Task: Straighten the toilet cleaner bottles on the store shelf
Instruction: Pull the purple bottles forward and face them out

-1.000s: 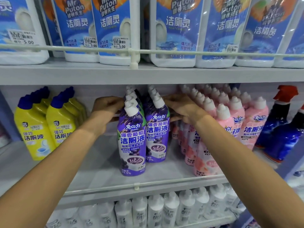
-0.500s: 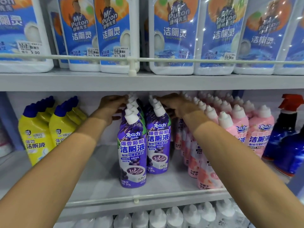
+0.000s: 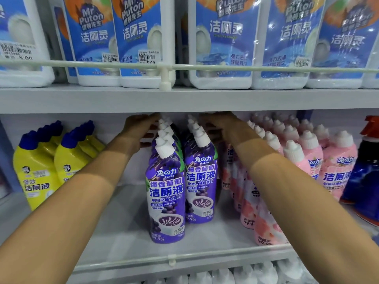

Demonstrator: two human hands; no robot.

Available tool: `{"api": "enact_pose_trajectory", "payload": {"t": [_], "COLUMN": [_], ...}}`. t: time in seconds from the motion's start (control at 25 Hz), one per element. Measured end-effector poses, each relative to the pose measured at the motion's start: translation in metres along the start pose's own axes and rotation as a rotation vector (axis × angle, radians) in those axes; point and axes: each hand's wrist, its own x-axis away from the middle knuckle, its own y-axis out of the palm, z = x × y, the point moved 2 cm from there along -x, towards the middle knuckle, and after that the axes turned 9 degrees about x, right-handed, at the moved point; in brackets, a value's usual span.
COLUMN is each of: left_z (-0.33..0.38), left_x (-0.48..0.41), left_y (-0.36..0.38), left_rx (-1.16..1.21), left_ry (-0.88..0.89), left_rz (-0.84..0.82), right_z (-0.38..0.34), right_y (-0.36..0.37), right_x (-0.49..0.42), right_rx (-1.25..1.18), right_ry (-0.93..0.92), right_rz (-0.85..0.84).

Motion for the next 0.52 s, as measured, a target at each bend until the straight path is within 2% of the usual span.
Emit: {"api": "enact_pose_trajectory", "payload": {"t": [0.16,0.32,0.44,0.52], "left_z": [-0.001,-0.008,-0.011,-0.009], "left_x": [-0.017,-0.030,-0.029,-0.023], "left_y": [0.011,0.006,0.007,0.001], "left_rx": [0.007,0.034,0.057,0.094], "left_ry": [-0.036,-0.058,-0.035,-0.023], "left_rz": [-0.007,-0.023,-0.001,0.013], "right_z": [0.003,0.005,0.004,0.004], "right_y": [0.013,0.015,0.013,0.010], "right_x": [-0.012,-0.021,-0.014,0.003], "right_rx": [0.014,0.008,0.100,0.024], "right_ry": [-0.015,-0.063,-0.080,-0.082], "right_rz": [-0.069,-0.006,-0.032,-0.019]}}
